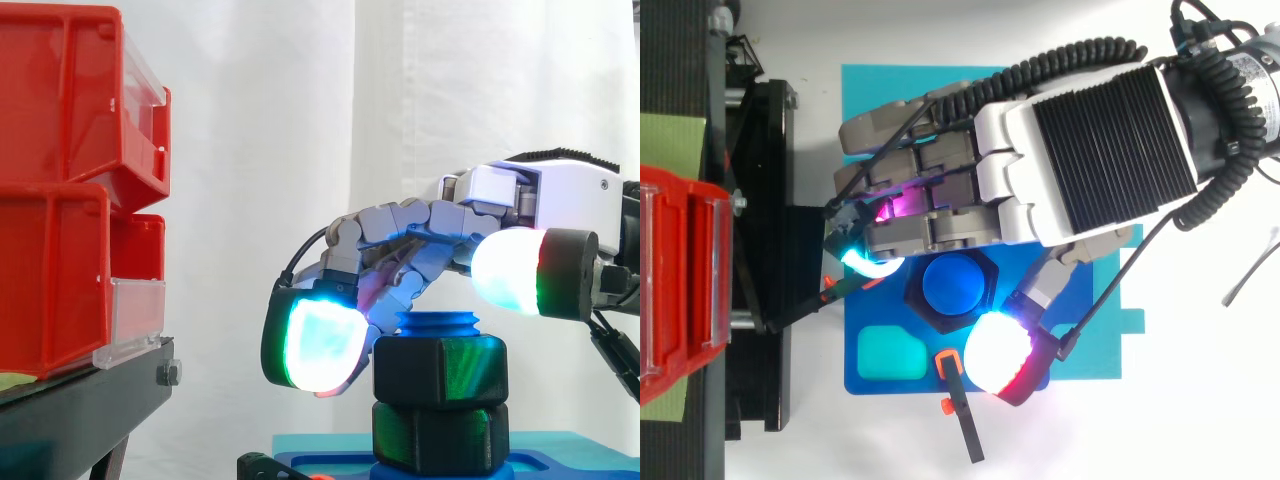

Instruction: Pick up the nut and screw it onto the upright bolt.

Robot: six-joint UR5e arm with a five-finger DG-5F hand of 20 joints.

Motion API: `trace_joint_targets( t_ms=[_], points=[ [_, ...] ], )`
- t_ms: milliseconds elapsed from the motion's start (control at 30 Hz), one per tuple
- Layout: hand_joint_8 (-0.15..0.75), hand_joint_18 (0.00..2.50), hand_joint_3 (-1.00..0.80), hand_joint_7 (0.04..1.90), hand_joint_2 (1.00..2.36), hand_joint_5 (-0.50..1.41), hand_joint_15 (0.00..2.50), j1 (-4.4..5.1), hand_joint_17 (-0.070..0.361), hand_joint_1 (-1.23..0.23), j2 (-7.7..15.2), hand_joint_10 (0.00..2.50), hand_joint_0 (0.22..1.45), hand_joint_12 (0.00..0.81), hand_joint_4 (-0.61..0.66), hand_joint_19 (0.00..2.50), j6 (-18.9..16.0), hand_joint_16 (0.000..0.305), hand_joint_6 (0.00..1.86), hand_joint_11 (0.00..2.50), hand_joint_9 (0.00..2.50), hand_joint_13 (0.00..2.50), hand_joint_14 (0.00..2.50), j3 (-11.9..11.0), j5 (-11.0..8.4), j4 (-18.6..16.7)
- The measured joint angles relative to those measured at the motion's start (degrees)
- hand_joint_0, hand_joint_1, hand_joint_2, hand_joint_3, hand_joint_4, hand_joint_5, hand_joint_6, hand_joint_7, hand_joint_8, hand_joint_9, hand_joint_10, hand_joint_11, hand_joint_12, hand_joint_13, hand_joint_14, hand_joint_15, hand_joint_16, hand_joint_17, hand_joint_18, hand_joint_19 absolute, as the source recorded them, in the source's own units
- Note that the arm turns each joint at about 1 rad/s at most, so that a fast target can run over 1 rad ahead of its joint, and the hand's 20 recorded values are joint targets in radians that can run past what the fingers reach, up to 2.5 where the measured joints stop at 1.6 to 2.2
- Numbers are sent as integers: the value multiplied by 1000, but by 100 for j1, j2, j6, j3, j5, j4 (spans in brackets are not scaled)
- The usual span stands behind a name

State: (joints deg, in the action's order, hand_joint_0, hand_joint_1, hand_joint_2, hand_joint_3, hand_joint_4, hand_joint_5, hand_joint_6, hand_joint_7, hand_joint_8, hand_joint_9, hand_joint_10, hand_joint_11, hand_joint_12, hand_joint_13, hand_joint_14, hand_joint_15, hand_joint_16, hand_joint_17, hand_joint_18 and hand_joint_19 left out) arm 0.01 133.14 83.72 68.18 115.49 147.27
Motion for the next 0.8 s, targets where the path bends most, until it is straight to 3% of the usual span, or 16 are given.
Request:
trace_joint_targets(
  t_ms=[167, 400, 800],
  points=[
    [222, 445, -500, 1390, 1000, 44, 0, -2, 57, -90, 0, 0, 472, 195, 160, 150, 4, 25, 500, 0, 1021, 706, 0, 1, 0, 36],
    [219, 543, -500, 1202, 1000, 43, 0, -30, 50, -95, 0, 0, 475, 181, 117, 182, -1, 22, 604, 0, 1143, 792, 0, 2, 5, 110],
    [213, 695, -500, 1057, 1000, 49, 0, -127, 38, -116, 1, 0, 485, 144, 82, 256, -3, 17, 682, 0, 1330, 946, 0, 2, 32, 124]
  ],
)
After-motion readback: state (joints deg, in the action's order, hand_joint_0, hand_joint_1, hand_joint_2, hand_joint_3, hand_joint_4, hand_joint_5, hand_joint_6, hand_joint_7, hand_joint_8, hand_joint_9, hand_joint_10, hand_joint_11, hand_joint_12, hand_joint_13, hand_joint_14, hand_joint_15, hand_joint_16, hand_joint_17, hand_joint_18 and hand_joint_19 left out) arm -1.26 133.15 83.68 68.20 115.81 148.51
